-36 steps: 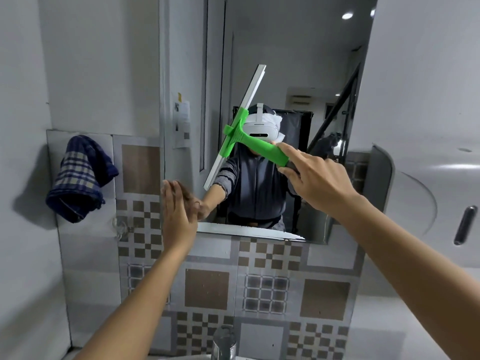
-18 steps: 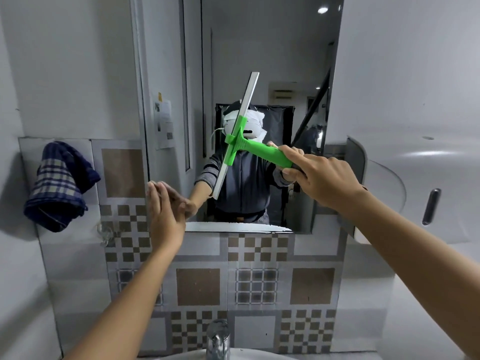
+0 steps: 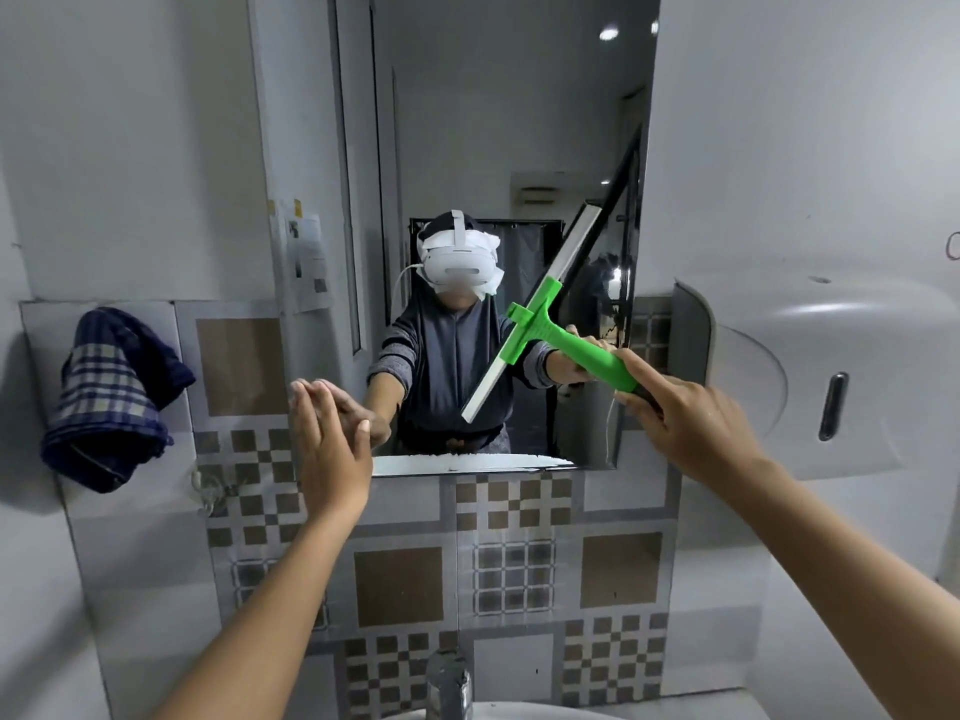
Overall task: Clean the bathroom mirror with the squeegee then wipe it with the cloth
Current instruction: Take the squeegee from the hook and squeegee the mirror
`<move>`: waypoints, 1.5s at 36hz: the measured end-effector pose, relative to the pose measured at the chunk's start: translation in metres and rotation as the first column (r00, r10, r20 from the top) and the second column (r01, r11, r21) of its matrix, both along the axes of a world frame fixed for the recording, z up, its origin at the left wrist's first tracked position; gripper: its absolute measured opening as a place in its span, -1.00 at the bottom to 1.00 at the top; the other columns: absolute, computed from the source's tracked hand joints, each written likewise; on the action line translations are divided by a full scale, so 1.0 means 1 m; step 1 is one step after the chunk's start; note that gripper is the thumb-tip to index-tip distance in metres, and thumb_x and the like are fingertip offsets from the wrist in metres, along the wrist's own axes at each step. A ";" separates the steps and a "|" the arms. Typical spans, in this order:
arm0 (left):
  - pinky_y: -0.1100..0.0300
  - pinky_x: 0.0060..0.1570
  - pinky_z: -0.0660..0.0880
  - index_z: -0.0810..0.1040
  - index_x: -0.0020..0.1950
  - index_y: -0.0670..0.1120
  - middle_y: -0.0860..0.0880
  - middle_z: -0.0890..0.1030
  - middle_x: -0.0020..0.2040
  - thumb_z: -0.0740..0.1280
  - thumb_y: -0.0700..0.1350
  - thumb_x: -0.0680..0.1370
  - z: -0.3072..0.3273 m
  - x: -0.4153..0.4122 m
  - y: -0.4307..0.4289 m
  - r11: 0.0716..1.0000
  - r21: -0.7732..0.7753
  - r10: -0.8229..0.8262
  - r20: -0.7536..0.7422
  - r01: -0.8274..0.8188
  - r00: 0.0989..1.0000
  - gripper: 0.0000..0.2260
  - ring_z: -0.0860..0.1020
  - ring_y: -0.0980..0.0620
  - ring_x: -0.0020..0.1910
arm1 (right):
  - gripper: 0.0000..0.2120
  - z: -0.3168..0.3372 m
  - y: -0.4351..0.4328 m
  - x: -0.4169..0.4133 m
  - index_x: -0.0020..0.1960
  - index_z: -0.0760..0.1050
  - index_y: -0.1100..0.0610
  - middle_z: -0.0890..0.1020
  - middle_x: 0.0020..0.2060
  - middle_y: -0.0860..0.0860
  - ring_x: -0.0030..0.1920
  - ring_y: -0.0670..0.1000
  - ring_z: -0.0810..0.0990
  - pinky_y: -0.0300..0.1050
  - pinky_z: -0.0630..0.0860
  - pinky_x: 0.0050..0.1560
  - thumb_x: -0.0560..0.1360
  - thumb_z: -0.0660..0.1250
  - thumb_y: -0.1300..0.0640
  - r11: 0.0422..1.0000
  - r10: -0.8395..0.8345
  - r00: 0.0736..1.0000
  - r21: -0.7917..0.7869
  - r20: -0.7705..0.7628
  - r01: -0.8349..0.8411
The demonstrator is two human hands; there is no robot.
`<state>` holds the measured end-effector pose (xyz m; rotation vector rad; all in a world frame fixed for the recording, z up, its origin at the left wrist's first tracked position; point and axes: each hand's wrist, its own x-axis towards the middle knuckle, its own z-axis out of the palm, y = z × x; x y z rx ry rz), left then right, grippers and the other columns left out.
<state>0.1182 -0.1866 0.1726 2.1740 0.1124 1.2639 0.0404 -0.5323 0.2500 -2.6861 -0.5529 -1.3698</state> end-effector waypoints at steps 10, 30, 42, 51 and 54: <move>-0.10 0.37 0.27 0.08 0.49 -0.17 -0.20 0.08 0.50 0.26 -0.12 0.54 0.030 -0.005 0.013 0.984 0.169 -0.077 0.142 0.052 0.987 -0.42 0.14 -0.17 0.46 | -0.47 -0.041 0.003 -0.011 0.46 0.18 0.07 0.62 -0.20 0.12 -0.49 -0.12 0.33 -0.31 0.19 -0.52 0.53 0.23 0.04 0.980 -0.073 0.989 0.176 -0.126 0.095; 0.20 0.43 -0.12 0.10 0.48 -0.19 -0.17 0.06 0.52 0.16 -0.06 0.58 0.164 0.023 0.056 0.873 0.486 -0.096 0.258 -0.043 0.961 -0.48 0.02 -0.10 0.50 | -0.52 -0.098 0.103 -0.028 0.45 0.18 -0.03 0.46 -0.46 0.01 -0.50 -0.04 0.37 -0.12 0.32 -0.48 0.56 0.18 0.02 0.595 0.138 0.969 0.799 -0.207 0.086; 0.09 0.44 0.01 -0.02 0.51 -0.10 -0.09 -0.08 0.54 0.22 -0.06 0.57 0.166 0.012 0.078 0.799 0.594 -0.210 0.139 0.088 0.968 -0.40 -0.06 -0.05 0.51 | -0.66 -0.098 0.225 -0.020 0.33 0.29 0.09 0.37 -0.45 0.01 -0.49 -0.02 0.31 -0.11 0.35 -0.49 0.59 0.09 0.02 0.161 0.270 0.962 0.982 0.047 -0.094; 0.05 0.39 0.22 -0.02 0.51 -0.07 -0.03 -0.10 0.54 0.23 -0.07 0.57 0.171 0.009 0.091 0.759 0.635 -0.269 0.102 0.145 0.958 -0.40 -0.09 0.04 0.51 | -0.55 -0.104 0.290 -0.016 0.45 0.15 0.06 0.30 -0.53 -0.03 -0.61 -0.13 0.20 -0.13 0.22 -0.54 0.59 0.11 0.04 0.196 0.285 0.955 0.971 0.077 -0.136; 0.07 0.35 0.25 -0.03 0.51 -0.07 -0.02 -0.12 0.54 0.22 -0.06 0.58 0.170 0.008 0.090 0.761 0.628 -0.278 0.094 0.160 0.956 -0.40 -0.11 0.04 0.50 | -0.50 -0.108 0.304 -0.016 0.49 0.08 0.02 0.29 -0.54 -0.02 -0.60 -0.12 0.18 -0.12 0.20 -0.55 0.58 0.11 0.03 0.262 0.279 0.958 0.956 0.057 -0.133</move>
